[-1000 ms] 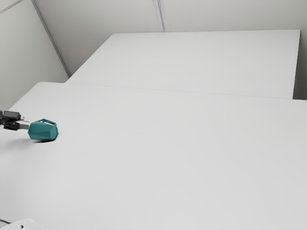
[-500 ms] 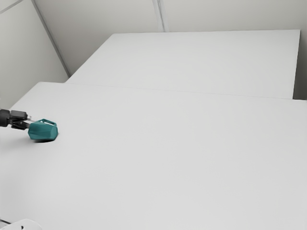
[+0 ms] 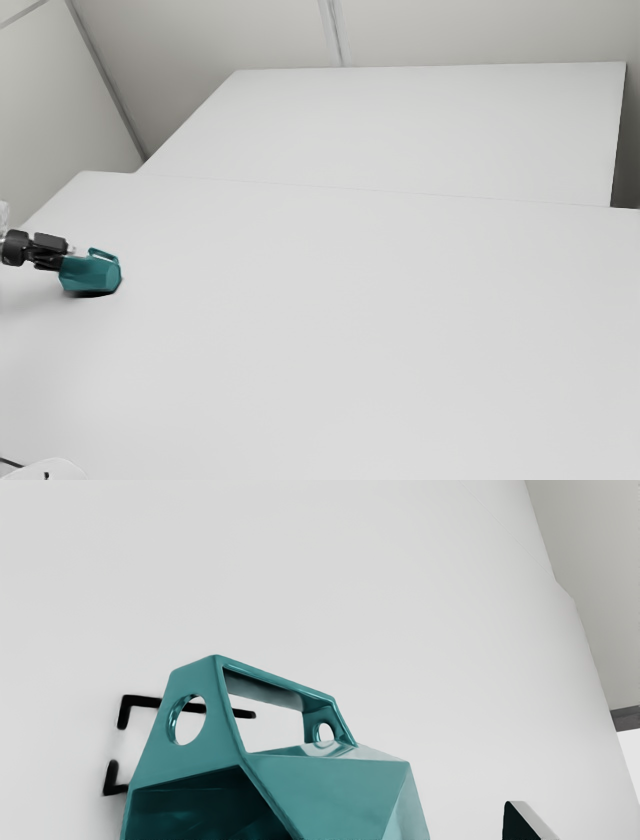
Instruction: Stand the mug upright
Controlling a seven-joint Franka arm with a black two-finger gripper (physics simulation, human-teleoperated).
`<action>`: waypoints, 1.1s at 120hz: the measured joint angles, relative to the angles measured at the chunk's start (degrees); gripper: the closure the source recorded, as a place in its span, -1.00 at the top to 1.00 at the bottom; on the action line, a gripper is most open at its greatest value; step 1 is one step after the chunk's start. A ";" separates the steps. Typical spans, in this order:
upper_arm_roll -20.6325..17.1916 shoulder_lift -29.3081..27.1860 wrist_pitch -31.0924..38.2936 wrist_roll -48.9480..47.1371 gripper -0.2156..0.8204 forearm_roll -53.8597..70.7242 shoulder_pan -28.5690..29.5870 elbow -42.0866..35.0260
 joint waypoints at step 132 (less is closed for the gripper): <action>-1.87 -17.22 2.50 -1.12 -0.92 16.62 -13.83 -8.81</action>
